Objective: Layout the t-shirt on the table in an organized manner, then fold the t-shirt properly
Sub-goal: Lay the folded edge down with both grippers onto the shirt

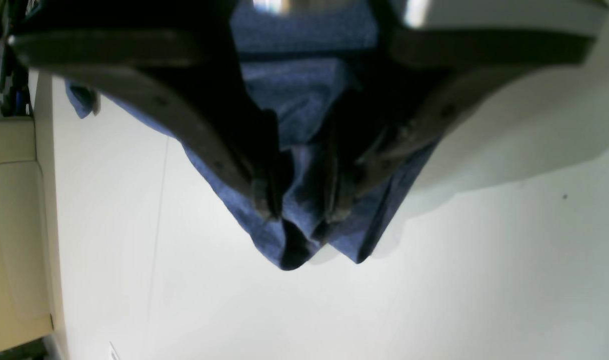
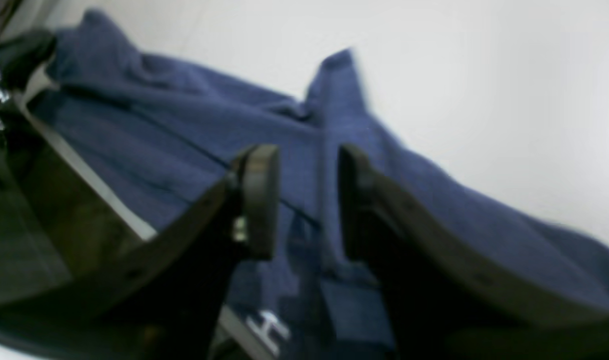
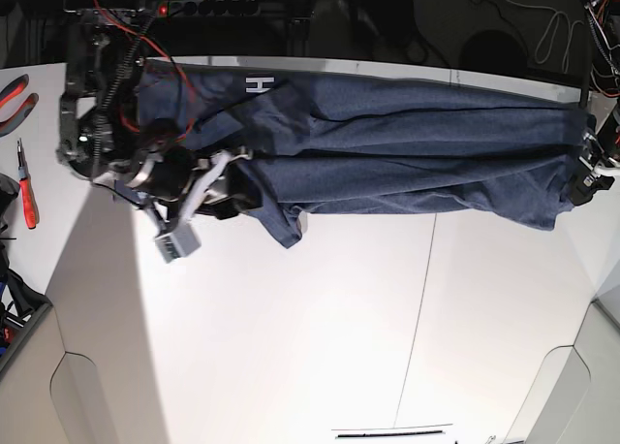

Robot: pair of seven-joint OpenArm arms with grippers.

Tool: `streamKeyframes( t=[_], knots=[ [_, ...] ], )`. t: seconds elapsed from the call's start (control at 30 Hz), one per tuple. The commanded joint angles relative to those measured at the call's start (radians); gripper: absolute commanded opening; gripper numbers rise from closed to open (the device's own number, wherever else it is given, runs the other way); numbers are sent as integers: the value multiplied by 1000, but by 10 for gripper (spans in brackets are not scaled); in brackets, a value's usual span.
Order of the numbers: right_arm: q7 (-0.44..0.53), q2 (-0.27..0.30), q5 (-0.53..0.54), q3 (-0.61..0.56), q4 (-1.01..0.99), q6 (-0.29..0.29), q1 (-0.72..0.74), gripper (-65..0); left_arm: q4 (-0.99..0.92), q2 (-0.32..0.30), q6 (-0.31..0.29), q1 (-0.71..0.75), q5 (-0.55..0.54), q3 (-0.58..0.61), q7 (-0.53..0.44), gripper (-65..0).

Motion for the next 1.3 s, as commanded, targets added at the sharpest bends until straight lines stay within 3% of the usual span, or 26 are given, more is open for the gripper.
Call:
streamKeyframes(
  t=[0.0,0.13,0.47,0.53,0.67,0.93,1.07,1.17,1.2,1.27],
  knots=[
    [38,5,-23,-21,-11,2,14,-385,17,-23,-13,-10,-19,-6,-11,-466],
    [87,5,-111,-92,-148,-16,37,-365,17,-23,-13,-11,-20,-6,-8,-466],
    [129,5,-112,-89,-258,-27,69,-369,17,-23,-13,-11,-20,-6,-8,-466],
    [124,5,-95,-89,-258,-27,69,-409,17,-23,-13,-11,-20,-6,-8,-466],
    [84,5,-11,-89,-253,-19,69,-650,17,-23,-13,-11,-19,-6,-8,-466],
    [-13,-14,56,-90,-122,-15,50,-650,17,-23,-13,-11,-19,-6,-8,-466],
    [-13,-14,-16,-89,-61,-20,42,-650,17,-23,-13,-11,-19,-6,-8,-466],
    [-4,-11,-97,-87,-61,-28,41,-412,17,-23,-13,-11,-20,-6,-8,-466],
    [4,-10,-127,-85,-61,-42,41,-375,17,-23,-13,-11,-20,-6,-8,-466],
    [28,-11,-180,-68,-62,-69,41,-372,17,-23,-13,-11,-20,-6,-8,-466]
  ],
)
